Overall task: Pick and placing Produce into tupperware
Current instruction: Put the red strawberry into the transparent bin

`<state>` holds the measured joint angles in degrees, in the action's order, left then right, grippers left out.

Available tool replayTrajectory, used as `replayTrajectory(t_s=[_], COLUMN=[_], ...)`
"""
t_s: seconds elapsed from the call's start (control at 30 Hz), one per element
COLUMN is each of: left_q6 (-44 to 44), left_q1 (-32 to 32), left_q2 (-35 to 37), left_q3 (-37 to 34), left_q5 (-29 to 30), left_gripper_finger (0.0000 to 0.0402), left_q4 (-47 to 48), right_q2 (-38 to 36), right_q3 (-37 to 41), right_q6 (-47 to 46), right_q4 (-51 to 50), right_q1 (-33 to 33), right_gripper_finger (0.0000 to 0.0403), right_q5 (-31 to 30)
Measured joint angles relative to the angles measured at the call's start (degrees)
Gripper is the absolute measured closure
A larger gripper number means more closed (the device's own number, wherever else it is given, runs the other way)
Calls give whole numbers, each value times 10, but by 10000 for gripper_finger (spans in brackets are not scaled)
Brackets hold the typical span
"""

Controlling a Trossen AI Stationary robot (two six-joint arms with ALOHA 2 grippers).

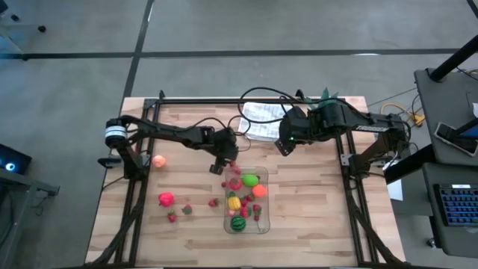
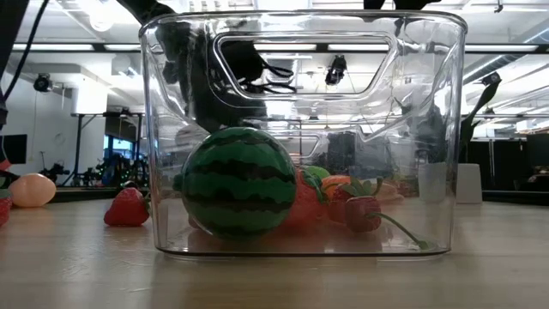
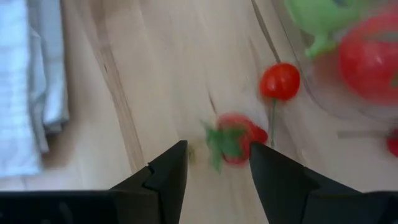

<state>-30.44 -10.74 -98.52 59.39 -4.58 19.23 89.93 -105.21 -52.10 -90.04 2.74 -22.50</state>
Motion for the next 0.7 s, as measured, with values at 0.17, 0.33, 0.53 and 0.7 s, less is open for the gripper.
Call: replayTrajectory(t_s=[0.17,0.33,0.53,0.7], left_q6=[0,0,0,57], left_q1=[8,14,14,10], left_q2=[-18,-16,-4,11], left_q3=[-2,-2,8,9], left_q5=[0,1,22,82], left_gripper_finger=[244,244,244,244], left_q4=[7,5,1,18], right_q2=[0,0,0,0], right_q3=[0,3,4,20], right_q6=[0,-1,-7,-44], right_q4=[0,0,0,1], right_q1=[0,0,0,0], right_gripper_finger=[83,84,81,90], right_q5=[0,0,0,17])
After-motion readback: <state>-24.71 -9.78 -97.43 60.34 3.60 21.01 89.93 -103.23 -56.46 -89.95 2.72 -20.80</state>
